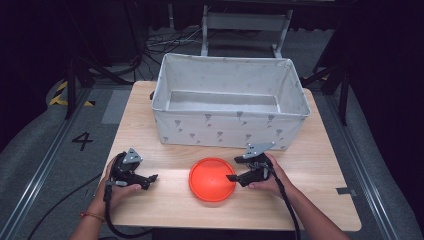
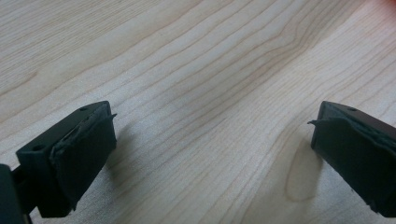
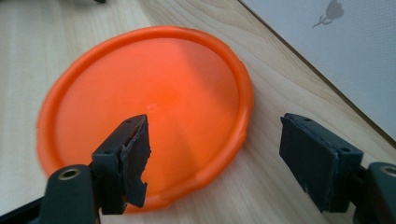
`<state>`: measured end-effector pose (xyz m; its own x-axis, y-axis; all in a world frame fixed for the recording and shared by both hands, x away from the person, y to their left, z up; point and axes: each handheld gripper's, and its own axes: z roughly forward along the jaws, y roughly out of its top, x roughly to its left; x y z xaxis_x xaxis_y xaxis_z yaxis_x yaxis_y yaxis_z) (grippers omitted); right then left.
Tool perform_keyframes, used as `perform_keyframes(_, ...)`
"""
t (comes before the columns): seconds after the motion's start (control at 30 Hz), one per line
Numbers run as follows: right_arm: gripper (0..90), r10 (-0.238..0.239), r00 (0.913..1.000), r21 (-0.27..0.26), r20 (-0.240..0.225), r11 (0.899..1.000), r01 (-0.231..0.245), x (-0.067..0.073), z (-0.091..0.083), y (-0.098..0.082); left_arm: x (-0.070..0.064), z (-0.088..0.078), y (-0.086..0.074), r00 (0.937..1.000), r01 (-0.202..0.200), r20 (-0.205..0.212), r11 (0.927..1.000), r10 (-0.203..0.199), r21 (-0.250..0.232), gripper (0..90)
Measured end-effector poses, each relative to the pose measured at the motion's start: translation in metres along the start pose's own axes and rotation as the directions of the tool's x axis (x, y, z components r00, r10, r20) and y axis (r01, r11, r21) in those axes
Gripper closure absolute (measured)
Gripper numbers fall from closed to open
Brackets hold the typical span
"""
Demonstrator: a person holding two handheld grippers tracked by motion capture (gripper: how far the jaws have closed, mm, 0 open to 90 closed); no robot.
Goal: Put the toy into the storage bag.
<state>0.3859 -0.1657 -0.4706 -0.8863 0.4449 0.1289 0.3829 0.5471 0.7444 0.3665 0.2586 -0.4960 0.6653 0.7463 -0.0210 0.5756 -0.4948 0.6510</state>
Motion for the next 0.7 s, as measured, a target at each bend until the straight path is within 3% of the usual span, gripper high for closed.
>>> perform_keyframes(0.27,25.2,-0.011,0.9996,0.058,0.025,0.998,0.010,-0.004,0.025,-0.002,0.000,0.000,0.000,1.0000,-0.001,0.003,1.0000,0.001,0.000,0.2)
perform_keyframes(0.33,24.9,0.004,0.9998,0.053,0.020,0.999,-0.005,-0.007,0.028,-0.003,0.000,0.000,0.000,1.0000,0.000,0.004,1.0000,0.000,0.000,0.2)
perform_keyframes(0.53,25.2,-0.013,0.9995,0.044,0.029,0.999,0.012,-0.006,0.031,-0.003,0.000,0.000,0.000,1.0000,-0.002,0.004,1.0000,0.002,0.000,0.2)
perform_keyframes(0.7,34.7,-0.053,0.9985,0.049,0.015,0.997,0.053,0.003,0.035,0.000,0.000,0.000,0.000,1.0000,-0.002,0.004,1.0000,0.002,0.000,0.2)
